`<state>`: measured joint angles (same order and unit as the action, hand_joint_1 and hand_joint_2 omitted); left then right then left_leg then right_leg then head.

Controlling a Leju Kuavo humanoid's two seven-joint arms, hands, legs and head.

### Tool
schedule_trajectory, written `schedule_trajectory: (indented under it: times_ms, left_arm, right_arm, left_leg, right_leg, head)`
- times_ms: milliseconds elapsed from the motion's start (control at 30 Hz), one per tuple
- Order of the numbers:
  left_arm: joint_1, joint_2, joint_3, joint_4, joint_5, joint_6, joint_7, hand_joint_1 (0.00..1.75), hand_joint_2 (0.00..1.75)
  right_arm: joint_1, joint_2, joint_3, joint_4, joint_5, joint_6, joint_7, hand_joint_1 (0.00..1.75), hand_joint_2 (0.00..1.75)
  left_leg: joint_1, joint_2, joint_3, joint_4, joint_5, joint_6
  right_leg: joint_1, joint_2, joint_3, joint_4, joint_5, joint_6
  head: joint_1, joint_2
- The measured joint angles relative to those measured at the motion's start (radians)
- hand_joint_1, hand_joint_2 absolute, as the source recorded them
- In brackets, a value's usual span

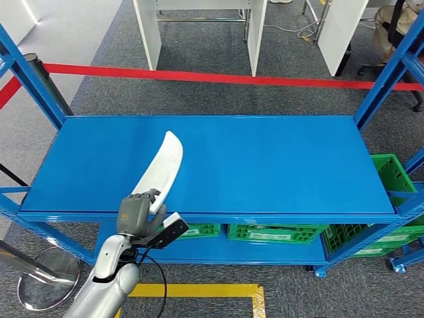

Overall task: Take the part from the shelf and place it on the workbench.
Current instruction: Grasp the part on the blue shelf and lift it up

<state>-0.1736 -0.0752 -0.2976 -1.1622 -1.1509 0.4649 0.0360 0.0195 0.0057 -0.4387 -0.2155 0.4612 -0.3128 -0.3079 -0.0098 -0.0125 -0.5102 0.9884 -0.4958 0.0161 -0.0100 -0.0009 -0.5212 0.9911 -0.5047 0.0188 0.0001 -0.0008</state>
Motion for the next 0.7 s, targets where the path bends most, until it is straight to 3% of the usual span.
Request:
schedule_trajectory:
  times_ms: [233,367,500,700]
  left_arm:
    - [0.018,0.000,0.000,-0.026,-0.003,0.001,-0.008,1.75,1.75]
    - [0.054,0.002,0.000,-0.078,0.026,0.009,-0.058,1.75,1.75]
    - [0.107,0.004,0.000,-0.160,0.153,0.034,-0.168,1.75,1.75]
    - [0.236,0.004,-0.006,-0.364,0.543,0.019,-0.394,1.75,1.75]
  right_arm:
    - [0.001,0.000,-0.003,0.000,0.002,0.001,-0.001,0.00,1.75]
    - [0.001,0.000,-0.008,0.000,0.008,0.002,-0.003,0.00,1.75]
    - [0.002,0.000,-0.014,0.002,0.013,0.001,-0.012,0.00,1.75]
    - [0.007,0.002,-0.043,0.003,0.017,-0.009,-0.033,0.00,1.75]
  left_leg:
    - [0.000,0.000,0.000,0.000,0.000,0.000]
    - [0.000,0.000,0.000,0.000,0.000,0.000]
    - [0.000,0.000,-0.001,0.000,0.000,0.000]
    - [0.000,0.000,-0.002,0.000,0.000,0.000]
  right_leg:
    - [0.000,0.000,0.000,0.000,0.000,0.000]
    - [0.000,0.000,0.000,0.000,0.000,0.000]
    - [0.000,0.000,-0.001,0.000,0.000,0.000]
    - [0.000,0.001,-0.002,0.000,0.000,0.000]
  head:
    - [0.000,0.000]
    - [0.000,0.000]
    - [0.000,0.000]
    - [0.000,0.000]
